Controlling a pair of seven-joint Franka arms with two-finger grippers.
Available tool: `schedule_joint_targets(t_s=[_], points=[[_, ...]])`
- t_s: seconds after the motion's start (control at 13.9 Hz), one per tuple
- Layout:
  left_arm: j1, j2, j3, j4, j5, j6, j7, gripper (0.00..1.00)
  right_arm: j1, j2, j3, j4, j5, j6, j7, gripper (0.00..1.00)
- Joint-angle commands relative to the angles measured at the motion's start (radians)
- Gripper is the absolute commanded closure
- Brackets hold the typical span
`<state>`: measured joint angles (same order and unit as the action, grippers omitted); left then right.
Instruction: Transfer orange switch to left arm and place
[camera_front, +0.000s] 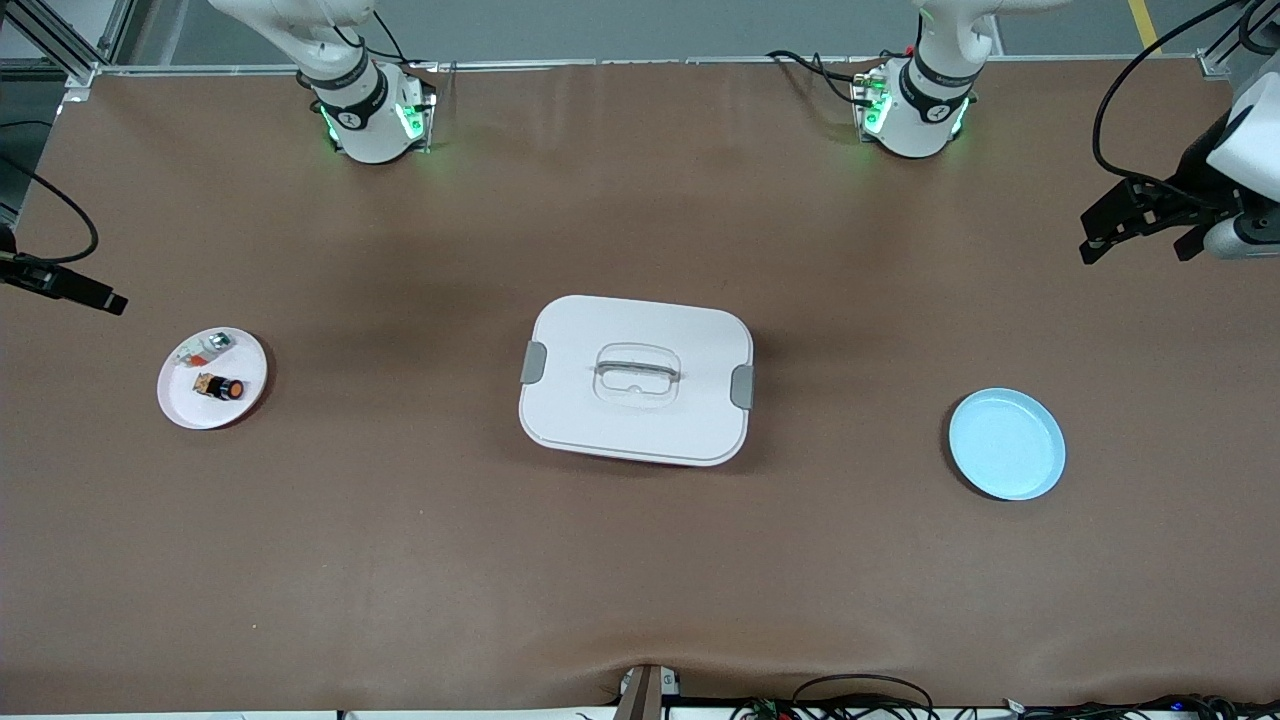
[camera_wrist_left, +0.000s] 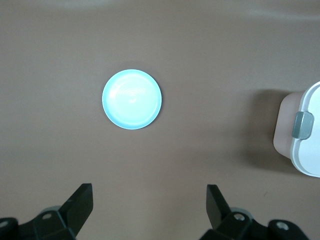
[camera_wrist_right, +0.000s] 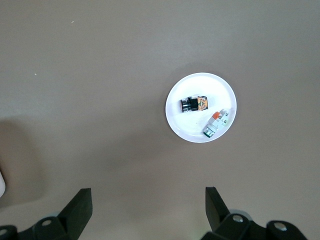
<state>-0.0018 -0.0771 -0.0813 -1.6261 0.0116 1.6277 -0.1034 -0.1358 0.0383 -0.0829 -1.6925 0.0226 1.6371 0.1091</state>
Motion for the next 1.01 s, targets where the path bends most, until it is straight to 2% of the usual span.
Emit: schedule_joint_targets(t_s=[0.0, 0.29, 0.65, 0.93], points=[[0.0, 0.011, 0.001, 0.028, -0.015, -0.025, 0.018, 0.0, -0.027, -0.002, 0.011, -0.012, -0.006, 0.016, 0.011, 0.0], [0.0, 0.011, 0.001, 0.028, -0.013, -0.025, 0.018, 0.0, -0.056, 0.014, 0.011, -0.015, -0.006, 0.026, 0.001, 0.0], [0.002, 0.011, 0.003, 0.028, -0.015, -0.025, 0.018, 0.0, -0.117, 0.028, 0.011, -0.117, -0.006, 0.159, -0.063, 0.0], [0.002, 0.013, 0.002, 0.028, -0.015, -0.025, 0.018, 0.0, -0.152, 0.058, 0.011, -0.143, -0.013, 0.178, -0.083, 0.0]])
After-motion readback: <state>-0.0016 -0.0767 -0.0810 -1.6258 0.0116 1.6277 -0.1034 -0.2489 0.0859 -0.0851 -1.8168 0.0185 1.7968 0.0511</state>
